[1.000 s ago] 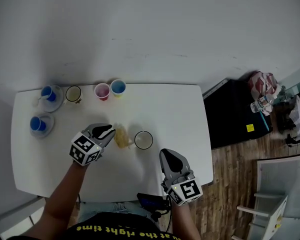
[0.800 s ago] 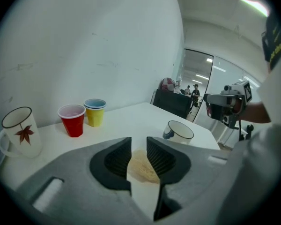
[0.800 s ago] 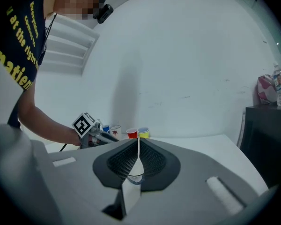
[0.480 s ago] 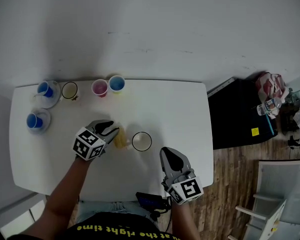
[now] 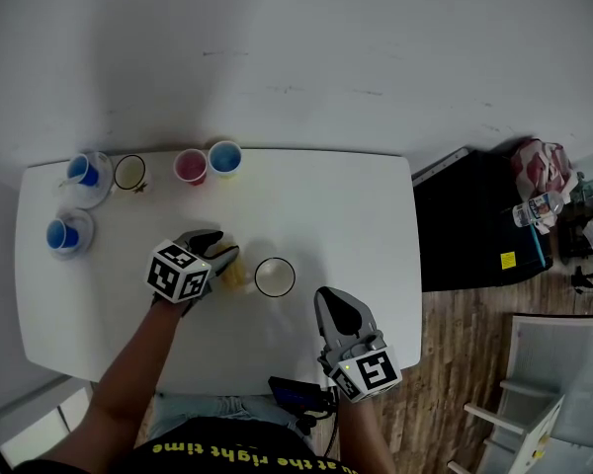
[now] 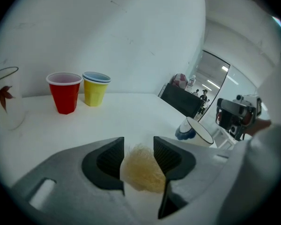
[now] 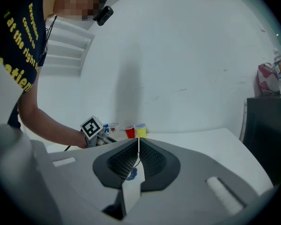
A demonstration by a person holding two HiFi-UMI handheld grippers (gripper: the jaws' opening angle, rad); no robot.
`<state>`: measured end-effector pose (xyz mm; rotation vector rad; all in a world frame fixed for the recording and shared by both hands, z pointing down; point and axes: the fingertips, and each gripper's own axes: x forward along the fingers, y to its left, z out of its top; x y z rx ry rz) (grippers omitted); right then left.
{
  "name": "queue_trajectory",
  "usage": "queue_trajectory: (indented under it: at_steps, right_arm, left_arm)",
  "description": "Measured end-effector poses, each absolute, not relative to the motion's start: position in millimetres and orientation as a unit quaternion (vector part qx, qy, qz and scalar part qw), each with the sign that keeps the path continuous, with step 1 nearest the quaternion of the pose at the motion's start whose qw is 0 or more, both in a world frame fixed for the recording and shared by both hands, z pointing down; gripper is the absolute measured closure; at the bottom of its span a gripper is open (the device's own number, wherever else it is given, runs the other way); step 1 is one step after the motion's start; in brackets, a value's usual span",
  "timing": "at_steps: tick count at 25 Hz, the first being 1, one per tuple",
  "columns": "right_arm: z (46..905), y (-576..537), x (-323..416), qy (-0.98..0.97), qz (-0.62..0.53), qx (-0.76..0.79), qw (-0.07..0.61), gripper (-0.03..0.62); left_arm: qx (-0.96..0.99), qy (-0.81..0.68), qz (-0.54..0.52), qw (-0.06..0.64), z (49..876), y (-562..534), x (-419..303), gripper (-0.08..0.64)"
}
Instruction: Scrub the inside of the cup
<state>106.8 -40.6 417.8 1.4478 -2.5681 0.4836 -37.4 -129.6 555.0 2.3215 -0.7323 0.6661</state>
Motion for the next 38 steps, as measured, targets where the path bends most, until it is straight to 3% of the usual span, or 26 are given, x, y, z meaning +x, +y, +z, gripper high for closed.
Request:
queue_trajectory:
  at_steps: [17, 38]
  right_arm:
    - [420, -44, 103, -0.861, 0.162, 0.477, 0.074, 0.575]
    - [427, -38, 91, -0.869, 0.162, 0.46, 0.088, 0.574]
  left_arm:
    - [0.86, -0.255, 0.291, 0.332, 578, -116, -29, 0.371]
    - [0.879, -0.298, 0.281, 0.245, 544, -112, -59, 0.519]
